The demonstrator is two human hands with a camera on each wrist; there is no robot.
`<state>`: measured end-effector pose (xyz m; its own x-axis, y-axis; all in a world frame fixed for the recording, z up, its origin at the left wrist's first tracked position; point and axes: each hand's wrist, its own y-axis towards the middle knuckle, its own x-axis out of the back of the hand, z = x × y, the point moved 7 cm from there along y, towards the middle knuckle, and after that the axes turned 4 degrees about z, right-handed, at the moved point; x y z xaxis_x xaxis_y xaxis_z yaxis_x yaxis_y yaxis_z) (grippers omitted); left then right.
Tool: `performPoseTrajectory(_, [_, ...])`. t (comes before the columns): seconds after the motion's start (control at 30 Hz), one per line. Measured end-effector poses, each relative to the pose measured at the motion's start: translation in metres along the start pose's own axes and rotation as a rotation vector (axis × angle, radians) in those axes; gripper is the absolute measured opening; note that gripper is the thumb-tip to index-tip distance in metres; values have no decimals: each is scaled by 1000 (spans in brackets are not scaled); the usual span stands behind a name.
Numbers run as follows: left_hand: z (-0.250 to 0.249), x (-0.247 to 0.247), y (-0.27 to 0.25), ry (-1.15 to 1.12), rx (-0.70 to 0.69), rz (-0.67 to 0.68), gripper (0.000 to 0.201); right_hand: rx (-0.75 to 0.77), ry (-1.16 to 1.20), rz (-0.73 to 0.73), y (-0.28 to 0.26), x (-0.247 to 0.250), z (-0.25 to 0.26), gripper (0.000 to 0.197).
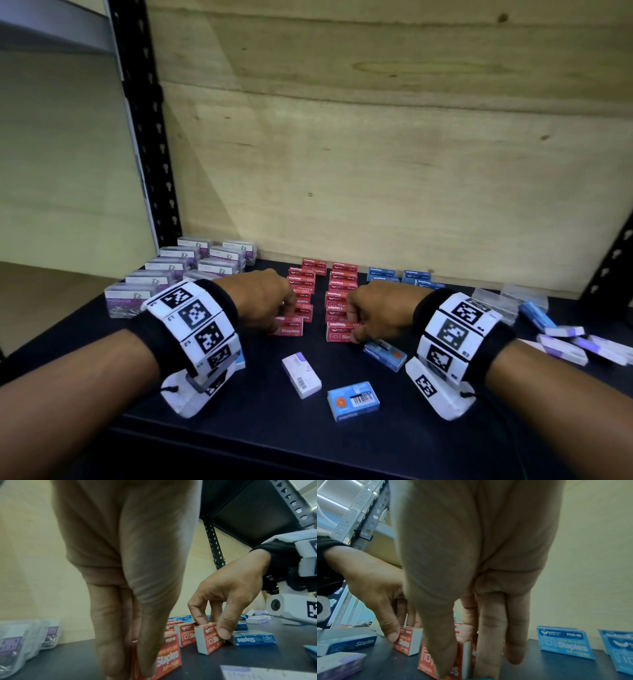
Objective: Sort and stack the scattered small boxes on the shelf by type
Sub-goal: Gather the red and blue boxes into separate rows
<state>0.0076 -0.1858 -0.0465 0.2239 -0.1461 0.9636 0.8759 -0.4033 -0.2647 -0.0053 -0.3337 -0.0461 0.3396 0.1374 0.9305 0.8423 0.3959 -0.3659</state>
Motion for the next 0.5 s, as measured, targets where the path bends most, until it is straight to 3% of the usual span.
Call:
performPoseTrajectory(0.23, [8, -4, 0, 25, 29, 48, 18, 3, 8, 31, 1, -1, -4, 22])
performPoseTrajectory(0.5, [3, -6, 1, 38, -29, 101, 16, 28, 8, 15, 8, -1, -8, 22])
